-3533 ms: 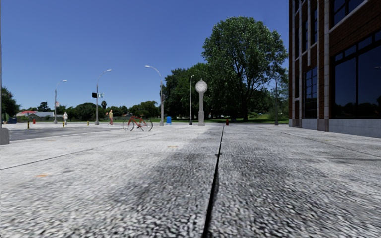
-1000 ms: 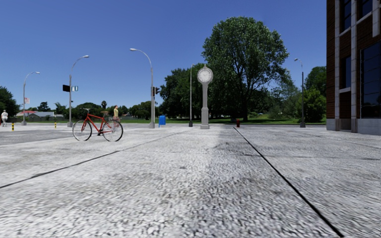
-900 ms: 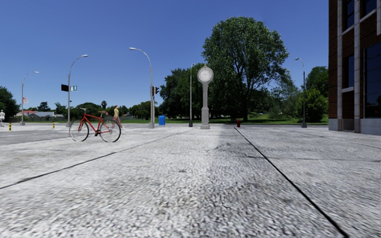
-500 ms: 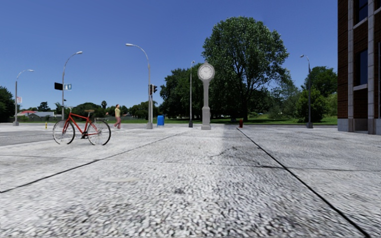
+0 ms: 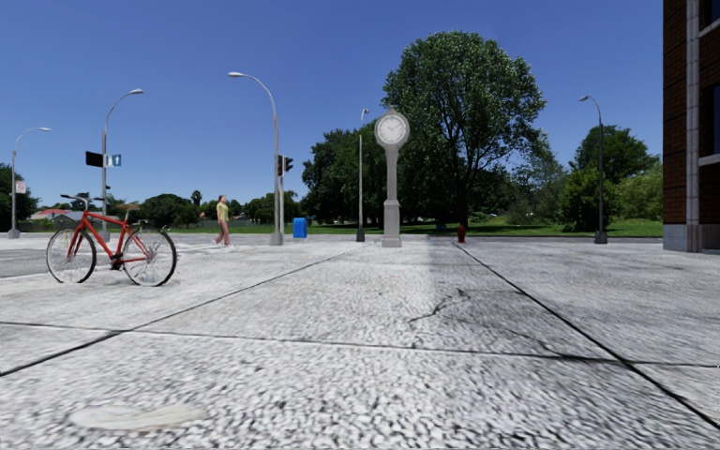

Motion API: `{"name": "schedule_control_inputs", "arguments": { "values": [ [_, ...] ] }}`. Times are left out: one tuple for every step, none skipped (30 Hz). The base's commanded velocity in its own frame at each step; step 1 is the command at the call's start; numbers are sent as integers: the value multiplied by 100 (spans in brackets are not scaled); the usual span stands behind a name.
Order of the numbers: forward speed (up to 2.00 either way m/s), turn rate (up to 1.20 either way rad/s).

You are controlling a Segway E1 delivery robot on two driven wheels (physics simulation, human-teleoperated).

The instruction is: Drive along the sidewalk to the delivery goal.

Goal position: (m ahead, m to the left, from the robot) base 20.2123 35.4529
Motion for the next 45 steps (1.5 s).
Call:
{"name": "schedule_control_inputs", "arguments": {
  "values": [
    [200, 0],
    [200, 0],
    [200, 0],
    [200, 0],
    [200, 0],
    [200, 0],
    [200, 0],
    [200, 0],
    [200, 0],
    [200, 0],
    [200, 0],
    [200, 0],
    [200, 0],
    [200, 0],
    [200, 0],
    [200, 0],
    [200, 0],
    [200, 0],
    [200, 0],
    [200, 0],
    [200, 0],
    [200, 0],
    [200, 0],
    [200, 0],
    [200, 0],
    [200, 0],
    [200, 0],
    [200, 0],
    [200, 0],
    [200, 0],
    [200, 0],
    [200, 0],
    [200, 0],
    [200, 0],
    [200, 0],
    [200, 0],
    [200, 0],
    [200, 0],
    [200, 0],
    [200, 0],
    [200, 0],
    [200, 0],
    [200, 0],
    [200, 0],
    [200, 0]
  ]
}}
